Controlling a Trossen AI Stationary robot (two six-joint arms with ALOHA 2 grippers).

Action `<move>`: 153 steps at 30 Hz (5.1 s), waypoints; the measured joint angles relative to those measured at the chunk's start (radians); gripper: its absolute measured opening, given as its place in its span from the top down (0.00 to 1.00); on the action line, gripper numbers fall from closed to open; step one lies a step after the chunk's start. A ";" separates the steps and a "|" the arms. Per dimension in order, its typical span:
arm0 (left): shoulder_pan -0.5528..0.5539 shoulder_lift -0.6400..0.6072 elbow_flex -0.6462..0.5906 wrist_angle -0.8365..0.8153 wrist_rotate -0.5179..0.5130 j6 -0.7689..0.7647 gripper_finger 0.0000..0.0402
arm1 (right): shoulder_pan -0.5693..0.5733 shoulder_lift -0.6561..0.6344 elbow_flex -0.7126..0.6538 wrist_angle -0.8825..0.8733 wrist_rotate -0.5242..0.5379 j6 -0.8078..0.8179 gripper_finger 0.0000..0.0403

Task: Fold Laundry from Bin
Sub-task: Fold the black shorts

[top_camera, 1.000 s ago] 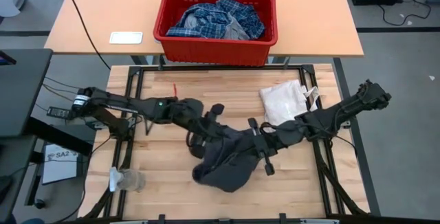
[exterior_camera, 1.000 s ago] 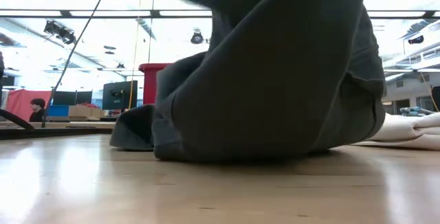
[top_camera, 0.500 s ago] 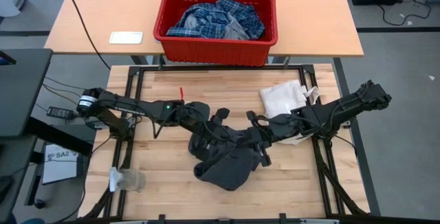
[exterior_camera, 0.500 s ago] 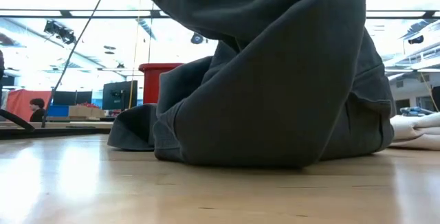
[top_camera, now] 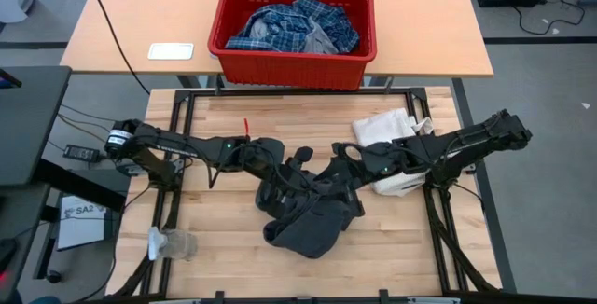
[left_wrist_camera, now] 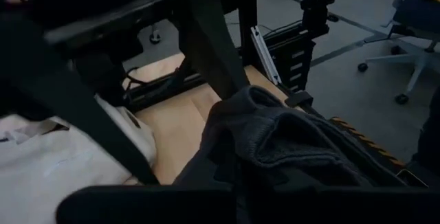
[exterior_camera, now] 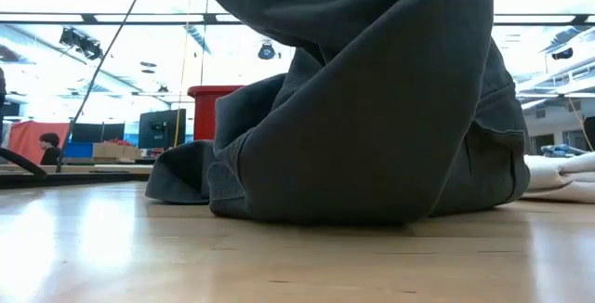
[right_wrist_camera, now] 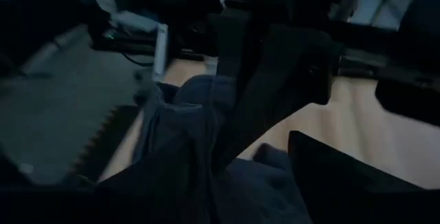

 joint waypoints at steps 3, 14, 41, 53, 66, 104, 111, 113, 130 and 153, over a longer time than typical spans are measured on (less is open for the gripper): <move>0.000 0.000 0.000 0.021 0.002 0.007 0.98 | -0.031 0.001 0.000 0.017 -0.106 0.063 0.40; 0.004 0.001 0.000 0.097 0.000 -0.011 0.98 | -0.063 0.000 0.001 0.037 -0.236 0.126 0.56; -0.031 0.038 0.001 0.148 -0.061 0.024 0.66 | -0.055 0.001 -0.010 0.054 -0.368 0.205 0.66; -0.038 0.038 0.001 0.147 -0.076 0.027 0.66 | -0.011 0.000 -0.010 0.053 -0.296 0.151 0.43; -0.030 0.038 0.010 -0.059 -0.182 -0.139 0.66 | 0.044 -0.033 -0.010 -0.277 -0.041 0.326 0.45; -0.089 0.068 0.003 -0.163 -0.212 -0.486 0.66 | 0.561 0.433 -0.009 -0.409 0.148 0.763 0.95; -0.091 0.005 0.003 -0.287 -0.231 -0.520 0.66 | 0.454 0.297 0.029 -0.385 0.040 0.870 0.97; -0.100 0.001 0.003 -0.288 -0.233 -0.529 0.66 | 0.450 0.265 0.030 -0.342 -0.010 0.908 0.97; -0.204 0.042 0.003 -0.009 -0.392 -0.563 0.66 | 0.188 0.122 0.031 -0.147 -0.006 0.990 0.97; -0.101 0.039 0.003 -0.080 -0.288 -0.465 0.81 | -0.044 0.068 0.081 -0.214 -0.322 0.619 0.93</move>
